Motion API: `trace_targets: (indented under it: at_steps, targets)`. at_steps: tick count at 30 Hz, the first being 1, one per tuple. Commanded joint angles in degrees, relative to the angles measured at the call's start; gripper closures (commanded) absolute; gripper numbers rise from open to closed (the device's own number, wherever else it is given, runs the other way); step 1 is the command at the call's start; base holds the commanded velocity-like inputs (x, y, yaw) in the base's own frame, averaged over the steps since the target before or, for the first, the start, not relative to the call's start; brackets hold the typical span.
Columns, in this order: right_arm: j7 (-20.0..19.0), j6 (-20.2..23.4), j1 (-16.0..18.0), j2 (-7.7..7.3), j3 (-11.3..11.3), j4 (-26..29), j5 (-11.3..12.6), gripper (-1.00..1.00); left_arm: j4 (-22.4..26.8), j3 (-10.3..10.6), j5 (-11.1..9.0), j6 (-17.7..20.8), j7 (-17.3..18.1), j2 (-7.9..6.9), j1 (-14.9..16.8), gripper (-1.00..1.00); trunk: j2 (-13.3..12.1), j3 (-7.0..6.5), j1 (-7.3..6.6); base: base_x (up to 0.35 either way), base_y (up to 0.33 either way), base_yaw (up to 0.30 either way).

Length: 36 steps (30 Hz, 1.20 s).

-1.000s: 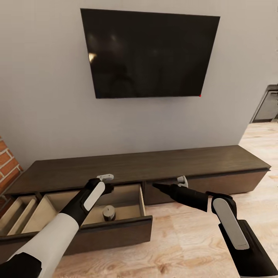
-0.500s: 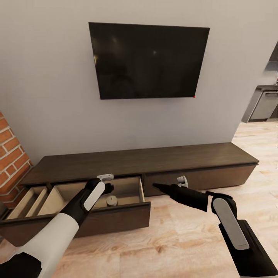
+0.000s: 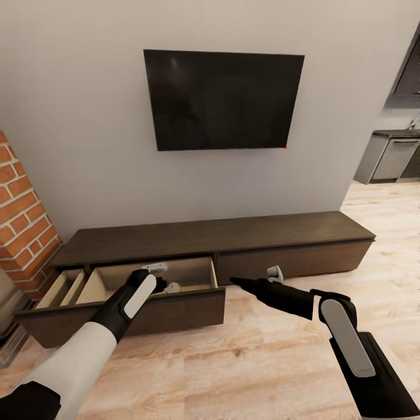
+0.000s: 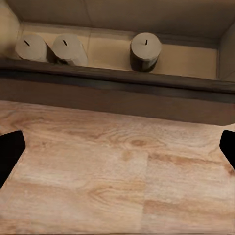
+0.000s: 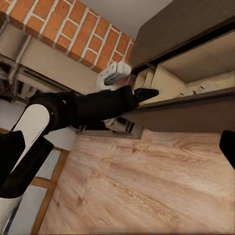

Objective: Place each of the two pumpkins and all three candles from the living room inside a cabinet in the living room (use any cabinet), then make sure every cabinet is closed, and position the cauldron so it is next to a table in the living room.

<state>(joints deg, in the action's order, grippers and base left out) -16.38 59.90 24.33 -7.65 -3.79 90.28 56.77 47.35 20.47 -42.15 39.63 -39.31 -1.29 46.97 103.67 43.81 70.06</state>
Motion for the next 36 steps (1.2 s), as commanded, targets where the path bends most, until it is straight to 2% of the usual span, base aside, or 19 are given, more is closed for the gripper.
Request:
trace_targets:
  at_steps: [1,3,5,6,7,9,10,11,12,13,15,16,18,22,24,26,28,31,36]
  targets:
    - [-0.56,0.10,0.05,0.02,-0.03,0.00,-0.70,-1.00,0.06,0.28,-0.65,-0.04,-0.90,-0.29,0.05,-1.00,-0.39,-0.13,-0.27,-0.343,0.000,0.000]
    - [0.29,0.10,0.08,0.14,-0.21,-0.11,-0.86,-1.00,0.06,0.23,-0.65,-0.14,-1.44,-1.06,0.05,-1.00,-1.19,-0.49,-0.71,-0.343,0.000,0.000]
    - [4.28,0.10,0.14,0.26,-1.95,-0.21,-0.92,-1.00,0.08,0.23,-0.65,-0.20,-1.71,-1.82,0.05,-1.00,-1.99,-0.85,-1.15,-0.343,0.000,0.000]
    - [8.60,0.10,0.21,0.46,-3.97,-0.26,-0.82,-1.00,0.11,0.24,-0.65,-0.22,-1.84,-2.29,0.02,-1.00,-2.39,-1.03,-1.37,-0.343,0.000,0.000]
    - [10.91,0.10,0.24,0.72,-4.94,-0.28,-0.76,-1.00,0.11,0.25,-0.65,-0.24,-1.89,-2.50,0.01,-1.00,-2.79,-1.21,-1.59,-0.343,0.000,0.000]
    - [20.49,0.10,0.36,4.20,-7.74,-0.46,-0.90,-1.00,0.22,0.26,-0.65,-0.69,-1.89,-3.78,-0.12,-1.00,-3.60,-1.57,-2.02,-0.343,0.000,0.000]
    - [23.04,0.10,0.41,5.43,-8.24,-0.65,-1.07,-1.00,0.30,0.26,-0.65,-1.07,-1.86,-4.12,-0.17,-1.00,-4.00,-1.75,-2.24,-0.343,0.000,0.000]
    - [28.34,0.10,0.59,8.02,-9.53,-1.46,-1.91,-1.00,0.42,0.28,-0.65,-2.29,-1.78,-4.97,-0.50,-1.00,-4.40,-1.93,-2.46,-0.343,0.000,0.000]
    - [31.06,0.10,0.70,9.30,-10.36,-2.05,-2.70,-1.00,0.48,0.32,-0.65,-3.15,-1.74,-5.44,-0.83,-1.00,-4.80,-2.11,-2.68,-0.343,0.000,0.000]
    - [35.92,0.10,1.11,11.59,-12.44,-3.69,-5.07,-1.00,0.65,0.35,-0.65,-5.18,-1.65,-6.40,-1.79,-1.00,-5.20,-2.29,-2.90,-0.343,0.000,0.000]
    - [39.36,-1.81,1.75,13.23,-14.83,-6.15,-7.91,-1.00,0.89,0.35,-0.65,-7.33,-1.52,-7.14,-2.99,-1.00,-6.00,-2.65,-3.34,-0.341,0.000,0.000]
    - [41.58,-5.56,2.44,14.29,-17.26,-9.18,-10.49,-1.00,1.24,0.39,-0.65,-9.30,-1.46,-7.62,-4.12,-1.00,-6.40,-2.82,-3.56,-0.308,0.000,0.000]
    - [43.52,-11.48,3.11,15.12,-20.28,-13.44,-13.21,-1.00,1.75,0.51,-0.65,-11.73,-1.42,-8.03,-5.58,-1.00,-7.20,-3.18,-4.00,-0.235,0.000,0.000]
    - [44.85,-19.96,3.57,15.40,-22.87,-18.16,-15.26,-1.00,1.89,0.80,-0.56,-16.55,-1.41,-8.31,-7.18,-1.00,-8.81,-3.90,-4.88,-0.100,0.000,0.000]
    - [45.22,-27.71,3.69,15.44,-23.92,-21.52,-15.97,-1.00,1.71,1.06,-0.35,-20.54,-1.39,-8.36,-8.04,-1.00,-9.61,-4.26,-5.32,-0.033,0.000,0.000]
    - [45.31,-31.64,3.69,15.45,-25.15,-23.59,-16.83,-1.00,1.67,1.42,-0.29,-22.27,-1.39,-8.34,-8.94,-1.00,-9.61,-4.26,-5.32,-0.019,0.000,0.000]
    - [45.39,-37.52,3.70,15.49,-27.95,-28.01,-18.90,-1.00,1.90,3.08,-0.31,-24.94,-1.38,-8.30,-10.41,-1.00,-9.61,-4.26,-5.32,-0.010,0.000,0.000]
    - [45.41,-46.72,3.75,15.65,-30.75,-36.25,-21.95,-1.00,2.12,8.07,-0.38,-28.95,-1.40,-8.41,-11.76,-1.00,-9.61,-4.26,-5.32,-0.004,0.000,0.000]
    - [45.37,-52.55,3.78,15.71,-31.85,-41.24,-23.39,-1.00,2.04,12.18,-0.44,-31.34,-1.51,-8.49,-12.32,-1.00,-9.61,-4.26,-5.32,-0.001,0.000,0.000]
